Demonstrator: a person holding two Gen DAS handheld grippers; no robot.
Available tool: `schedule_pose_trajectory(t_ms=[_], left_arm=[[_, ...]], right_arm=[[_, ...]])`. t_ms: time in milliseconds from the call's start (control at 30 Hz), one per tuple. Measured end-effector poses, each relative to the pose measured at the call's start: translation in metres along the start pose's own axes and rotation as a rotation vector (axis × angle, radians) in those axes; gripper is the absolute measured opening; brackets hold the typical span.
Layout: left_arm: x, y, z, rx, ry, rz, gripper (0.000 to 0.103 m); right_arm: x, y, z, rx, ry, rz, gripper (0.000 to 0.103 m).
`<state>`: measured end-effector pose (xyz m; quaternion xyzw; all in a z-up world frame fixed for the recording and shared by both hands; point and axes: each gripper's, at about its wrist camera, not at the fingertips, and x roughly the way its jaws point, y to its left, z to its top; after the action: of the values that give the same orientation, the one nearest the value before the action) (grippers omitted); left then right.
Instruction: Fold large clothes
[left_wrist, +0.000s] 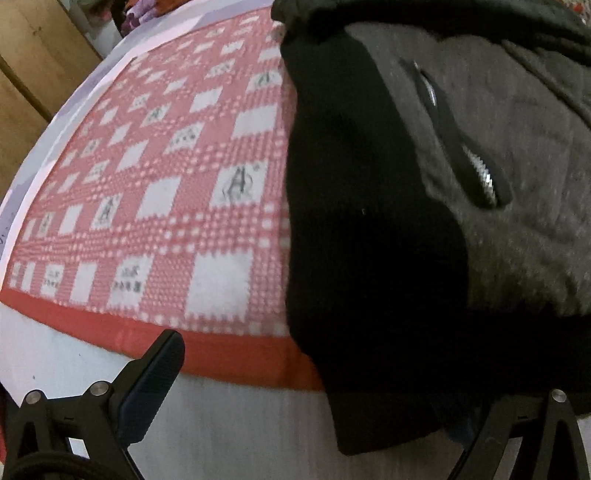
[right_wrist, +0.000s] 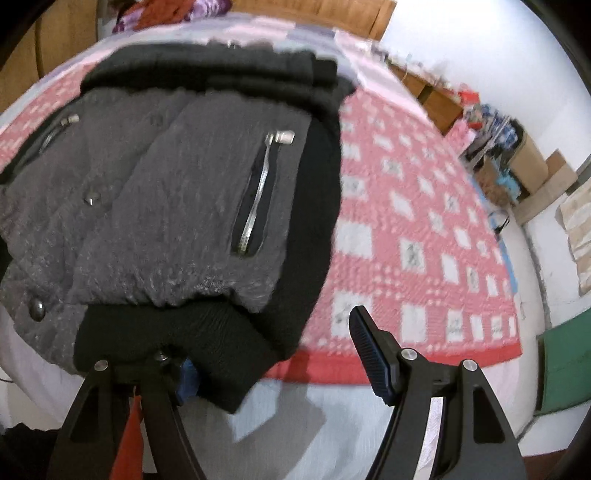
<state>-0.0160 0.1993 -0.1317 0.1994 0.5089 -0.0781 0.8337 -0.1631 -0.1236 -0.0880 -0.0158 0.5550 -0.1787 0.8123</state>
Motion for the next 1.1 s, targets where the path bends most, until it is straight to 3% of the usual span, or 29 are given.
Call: schedule_pose_trajectory(t_ms=[100, 200, 300, 400, 500, 600, 733, 800, 833, 867, 900, 1000, 1100], left_arm=[[-0.001, -0.001, -0.001, 0.016, -0.047, 0.03, 0.101], [-0.006, 0.017, 0.002, -0.054, -0.08, 0.043, 0.101], [-0.003, 0.027, -0.004, -0.096, -0.068, 0.048, 0.101], [0.001, 0.019, -0.006, -0.122, -0.031, 0.007, 0.099], [0.004, 0.007, -0.004, -0.096, -0.049, 0.038, 0.099], [0.006, 0.02, -0.002, -0.13, -0.062, 0.036, 0.098], [0.001, 0.024, 0.003, -0.114, -0.079, -0.012, 0.077], [0.005, 0.016, 0.004, -0.093, -0.062, -0.07, 0.04], [0.007, 0.009, 0.007, -0.082, -0.05, -0.106, 0.024], [0.007, 0.002, 0.011, -0.066, -0.048, -0.112, 0.021], [0.006, 0.001, 0.013, -0.068, -0.051, -0.115, 0.021], [0.005, 0.012, 0.014, -0.122, -0.029, -0.156, 0.02], [-0.011, 0.016, 0.012, -0.094, -0.039, -0.154, 0.019]], right_arm=[[0.005, 0.004, -0.005, 0.007, 0.005, -0.001, 0.073], [0.001, -0.015, 0.002, 0.084, -0.065, -0.082, 0.073], [0.005, -0.035, 0.002, 0.151, -0.053, -0.07, 0.073], [0.012, -0.028, 0.001, 0.145, -0.033, -0.055, 0.073], [0.021, -0.015, 0.006, 0.162, -0.011, -0.031, 0.073], [0.029, -0.009, 0.011, 0.147, -0.022, -0.047, 0.073], [0.027, -0.04, 0.009, 0.241, -0.045, -0.098, 0.073], [0.03, -0.042, 0.008, 0.245, -0.024, -0.07, 0.07], [0.032, -0.038, 0.01, 0.235, -0.014, -0.05, 0.063], [0.034, -0.032, 0.011, 0.226, -0.003, -0.002, 0.039], [0.037, -0.027, 0.013, 0.217, 0.011, 0.039, 0.023], [0.034, -0.026, 0.017, 0.239, 0.009, 0.076, 0.02], [0.029, -0.039, 0.016, 0.262, 0.014, 0.098, 0.017]])
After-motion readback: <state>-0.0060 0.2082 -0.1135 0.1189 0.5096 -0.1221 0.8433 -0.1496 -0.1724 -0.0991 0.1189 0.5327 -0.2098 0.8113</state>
